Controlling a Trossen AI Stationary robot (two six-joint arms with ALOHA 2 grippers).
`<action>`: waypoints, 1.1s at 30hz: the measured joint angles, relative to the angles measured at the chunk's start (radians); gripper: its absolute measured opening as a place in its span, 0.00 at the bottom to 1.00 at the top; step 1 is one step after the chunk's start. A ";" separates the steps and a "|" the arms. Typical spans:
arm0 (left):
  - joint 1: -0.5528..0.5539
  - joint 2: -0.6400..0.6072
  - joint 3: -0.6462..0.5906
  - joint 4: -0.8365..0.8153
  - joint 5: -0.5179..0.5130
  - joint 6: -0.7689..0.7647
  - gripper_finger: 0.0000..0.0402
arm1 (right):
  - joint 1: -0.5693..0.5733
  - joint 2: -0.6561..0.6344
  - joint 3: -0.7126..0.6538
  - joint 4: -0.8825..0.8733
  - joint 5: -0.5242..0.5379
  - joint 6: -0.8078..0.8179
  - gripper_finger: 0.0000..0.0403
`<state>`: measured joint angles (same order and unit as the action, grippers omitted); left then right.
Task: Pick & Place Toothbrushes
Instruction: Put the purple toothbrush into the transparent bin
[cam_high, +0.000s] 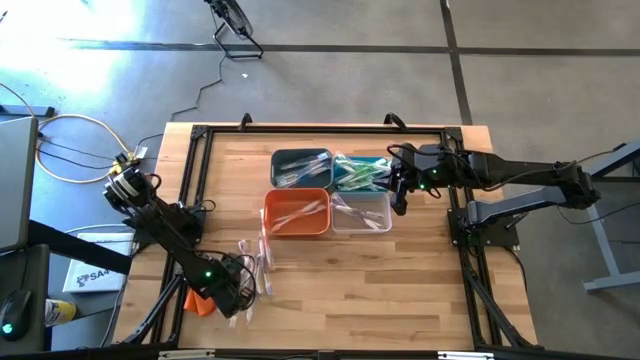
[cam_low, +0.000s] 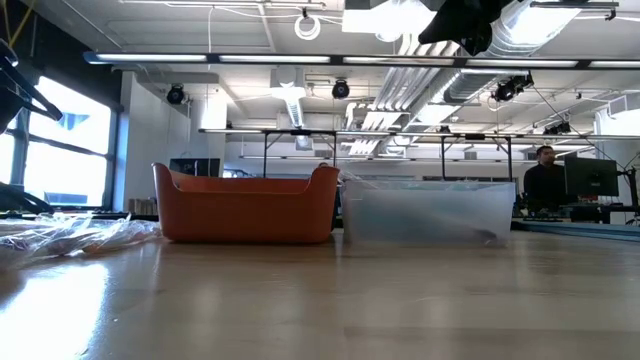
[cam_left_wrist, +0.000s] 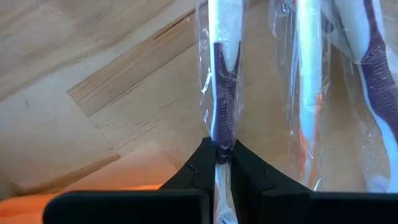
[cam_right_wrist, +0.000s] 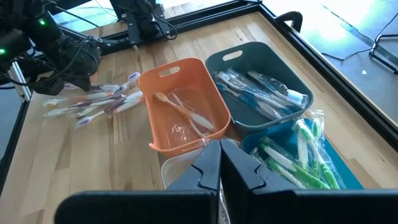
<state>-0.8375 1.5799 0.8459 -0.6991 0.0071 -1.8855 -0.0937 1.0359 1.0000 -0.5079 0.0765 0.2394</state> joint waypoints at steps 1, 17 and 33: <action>0.000 -0.008 -0.001 0.000 -0.005 0.007 0.05 | 0.000 0.000 0.000 0.000 0.000 0.000 0.00; 0.035 -0.288 0.001 -0.094 -0.247 0.075 0.05 | 0.000 0.000 0.000 -0.003 0.000 0.000 0.01; 0.418 -0.467 0.003 0.198 -0.249 0.803 0.05 | 0.000 0.000 0.000 0.006 -0.010 0.051 0.01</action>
<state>-0.4193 1.1128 0.8487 -0.5012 -0.2424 -1.0820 -0.0937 1.0363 1.0000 -0.5022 0.0666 0.2901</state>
